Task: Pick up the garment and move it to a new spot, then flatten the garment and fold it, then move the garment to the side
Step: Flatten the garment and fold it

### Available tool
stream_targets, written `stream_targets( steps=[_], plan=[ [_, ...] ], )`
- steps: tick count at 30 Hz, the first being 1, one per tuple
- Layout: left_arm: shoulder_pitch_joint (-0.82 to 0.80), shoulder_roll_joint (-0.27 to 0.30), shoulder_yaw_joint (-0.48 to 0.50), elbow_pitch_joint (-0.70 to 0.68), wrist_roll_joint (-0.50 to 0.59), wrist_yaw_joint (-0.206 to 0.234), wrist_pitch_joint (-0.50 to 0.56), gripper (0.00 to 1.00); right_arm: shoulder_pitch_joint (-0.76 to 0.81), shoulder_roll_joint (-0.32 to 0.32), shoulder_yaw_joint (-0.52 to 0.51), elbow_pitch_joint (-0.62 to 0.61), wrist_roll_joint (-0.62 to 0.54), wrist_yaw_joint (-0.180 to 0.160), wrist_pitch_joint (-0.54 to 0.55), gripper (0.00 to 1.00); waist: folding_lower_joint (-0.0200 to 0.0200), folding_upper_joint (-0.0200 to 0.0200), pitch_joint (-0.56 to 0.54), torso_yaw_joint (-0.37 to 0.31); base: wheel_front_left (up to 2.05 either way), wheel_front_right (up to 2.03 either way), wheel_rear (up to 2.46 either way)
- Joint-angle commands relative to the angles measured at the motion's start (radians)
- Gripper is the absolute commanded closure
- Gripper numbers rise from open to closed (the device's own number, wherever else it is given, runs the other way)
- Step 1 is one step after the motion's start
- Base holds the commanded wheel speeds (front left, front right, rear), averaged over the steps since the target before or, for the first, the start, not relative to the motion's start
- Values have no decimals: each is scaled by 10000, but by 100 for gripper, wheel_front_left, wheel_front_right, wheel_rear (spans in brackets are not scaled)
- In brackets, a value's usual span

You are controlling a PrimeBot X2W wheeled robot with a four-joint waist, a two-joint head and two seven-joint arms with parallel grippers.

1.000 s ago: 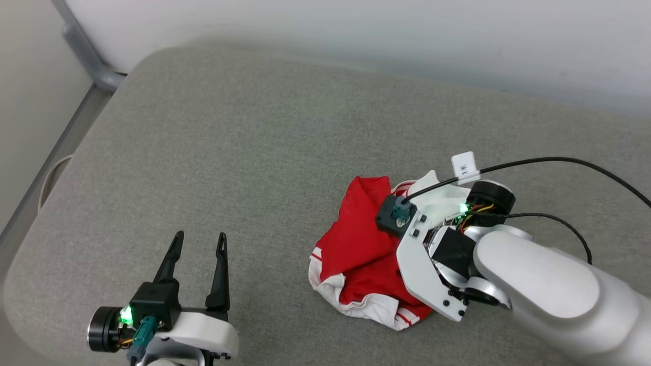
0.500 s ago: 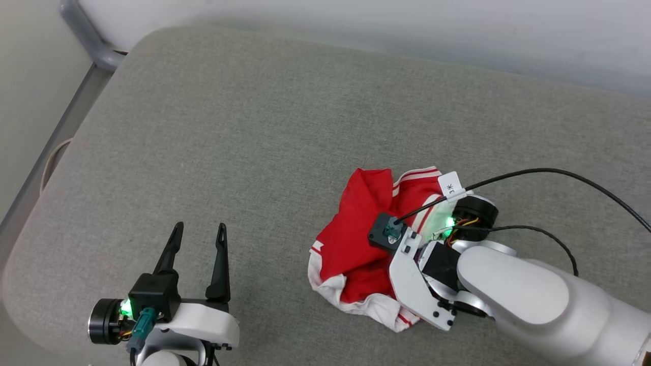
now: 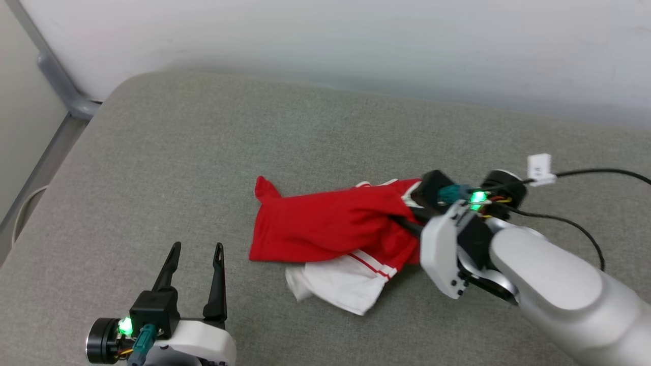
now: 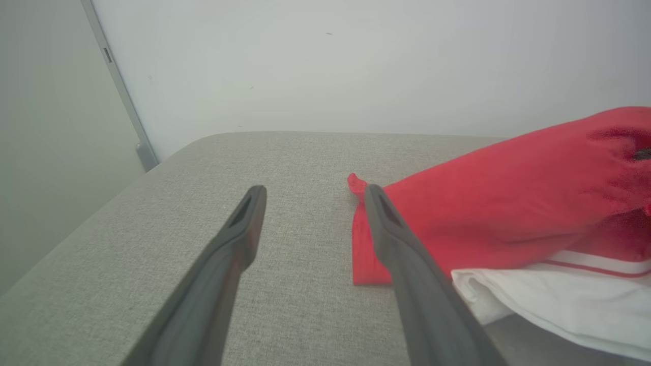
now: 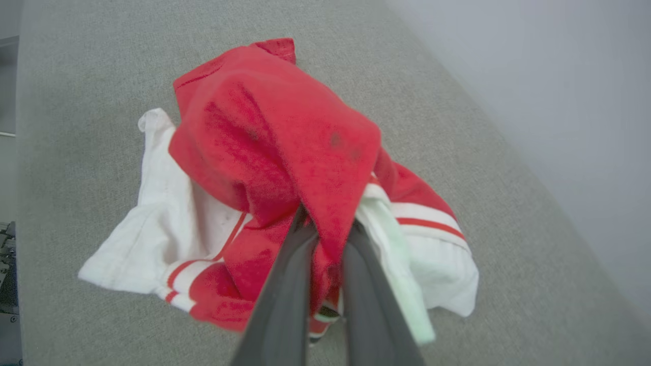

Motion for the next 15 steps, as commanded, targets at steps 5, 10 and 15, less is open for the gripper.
stream_targets(
  steps=[5, 10, 15],
  plan=[
    [334, -8, 102, -5, 95, 30, -26, 0, 1357, -392, -1789, 347, 66, -14, -765, 100, 0, 0, -242, -198, 0, 0, 0],
    [541, -8, 146, 6, 103, 36, -26, 0, 2776, -429, -4125, 959, 201, -14, -1465, 100, 0, 0, -349, -317, 0, 0, 0],
    [521, -8, 106, 49, 119, 9, -26, 0, 4051, -236, -6329, 1916, 132, -14, -2095, 100, 0, 0, -386, -361, 0, 0, 0]
  ],
)
